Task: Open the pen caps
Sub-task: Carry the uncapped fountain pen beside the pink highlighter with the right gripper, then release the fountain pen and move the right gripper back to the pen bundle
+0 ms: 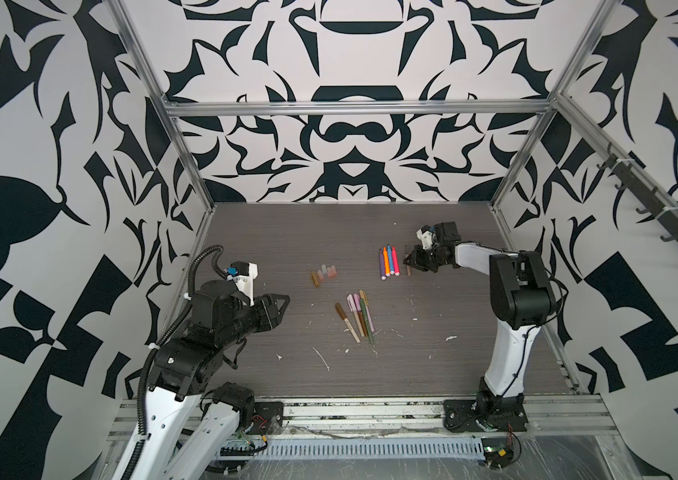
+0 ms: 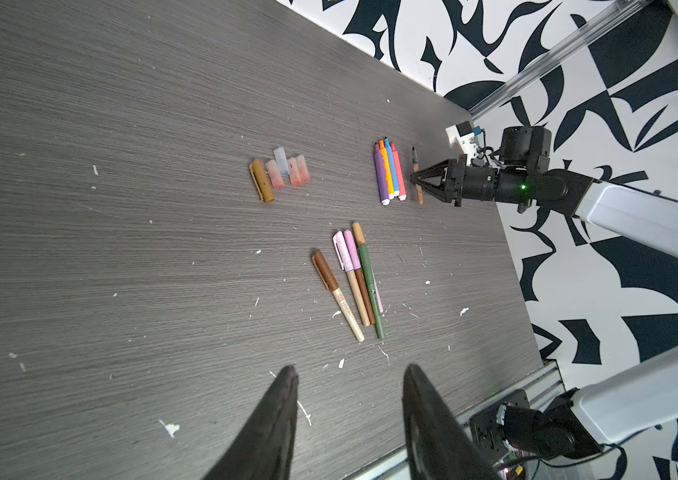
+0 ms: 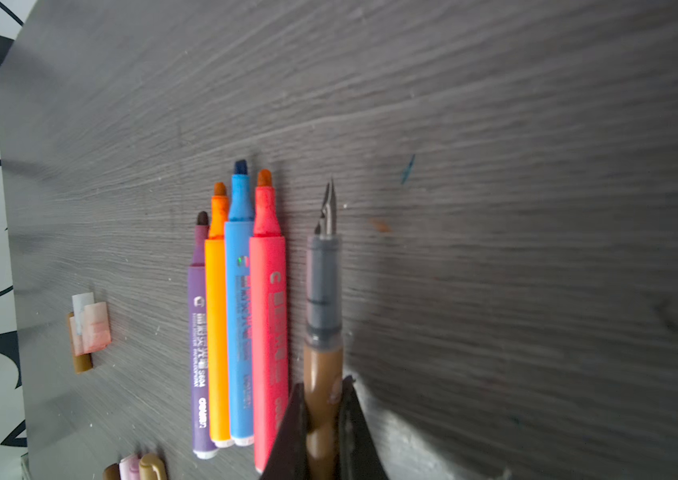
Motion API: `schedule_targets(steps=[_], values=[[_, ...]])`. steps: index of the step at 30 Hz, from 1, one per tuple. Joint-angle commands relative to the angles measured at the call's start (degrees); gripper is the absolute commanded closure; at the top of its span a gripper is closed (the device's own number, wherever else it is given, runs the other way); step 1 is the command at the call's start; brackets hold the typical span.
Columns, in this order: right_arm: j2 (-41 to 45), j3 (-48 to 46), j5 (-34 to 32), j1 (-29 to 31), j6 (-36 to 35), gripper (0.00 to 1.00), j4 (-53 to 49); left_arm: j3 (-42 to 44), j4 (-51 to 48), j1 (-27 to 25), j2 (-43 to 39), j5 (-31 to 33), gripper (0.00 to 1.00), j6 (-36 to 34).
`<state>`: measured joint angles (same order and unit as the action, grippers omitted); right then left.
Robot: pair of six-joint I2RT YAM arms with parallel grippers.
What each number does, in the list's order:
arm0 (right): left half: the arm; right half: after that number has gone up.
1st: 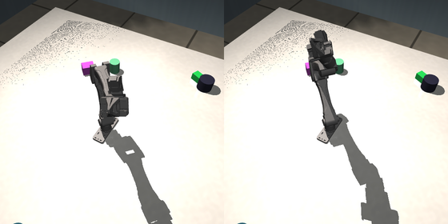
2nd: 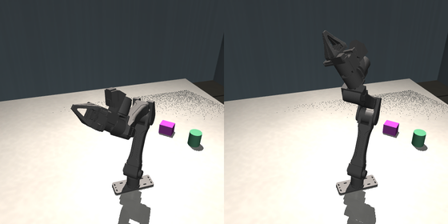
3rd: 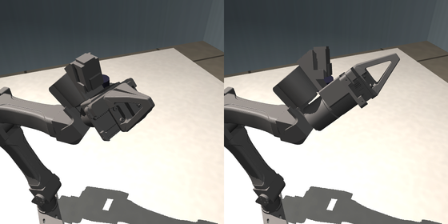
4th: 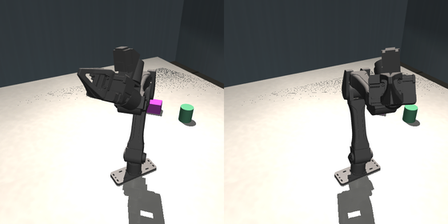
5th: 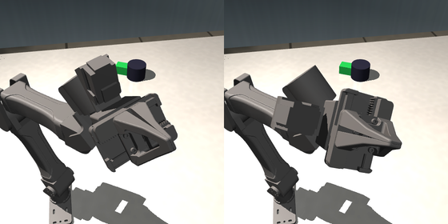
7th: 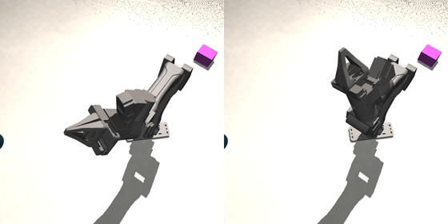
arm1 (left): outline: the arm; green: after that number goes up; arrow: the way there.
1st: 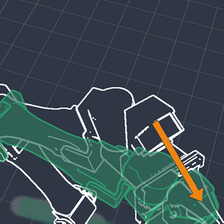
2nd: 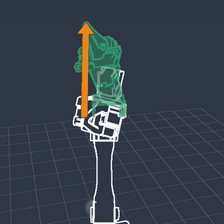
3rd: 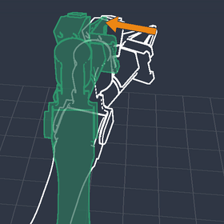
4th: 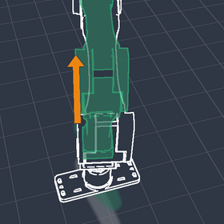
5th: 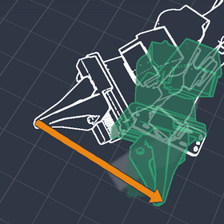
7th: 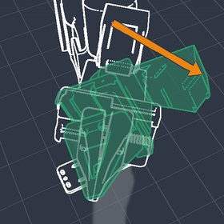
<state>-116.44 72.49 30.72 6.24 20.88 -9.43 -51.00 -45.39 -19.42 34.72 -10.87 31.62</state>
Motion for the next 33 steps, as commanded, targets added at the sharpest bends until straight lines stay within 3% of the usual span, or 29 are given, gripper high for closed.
schedule_targets(steps=[1, 4, 8, 10, 24, 33], values=[[-0.47, 2.57, 2.97, -0.01, -0.13, 0.98, -1.12, 0.56, -1.53, -0.01, 0.7, 0.99, 0.56, -0.59], [-0.55, 2.16, 2.94, -0.07, -0.14, 0.93, -0.96, 0.21, -1.54, -0.03, 1.44, 1.38, 0.57, -0.59], [-0.29, 1.78, 2.75, -0.01, -0.41, 0.67, -0.86, 0.37, -1.55, -0.01, 0.88, 1.33, 0.57, -0.57], [-0.01, 1.52, 2.16, 0.0, -0.17, 0.6, -0.75, 0.55, -1.55, 0.06, 0.36, 1.37, 0.57, -0.59], [4.48, -0.9, 4.55, -0.18, 1.77, 0.57, -0.72, 0.81, 0.2, 0.0, 0.04, 0.72, 0.57, -0.57], [22.67, -14.17, 3.96, 0.32, 3.58, 0.57, -2.73, 0.67, 0.92, 0.19, 4.32, -0.27, 0.56, -1.0]])
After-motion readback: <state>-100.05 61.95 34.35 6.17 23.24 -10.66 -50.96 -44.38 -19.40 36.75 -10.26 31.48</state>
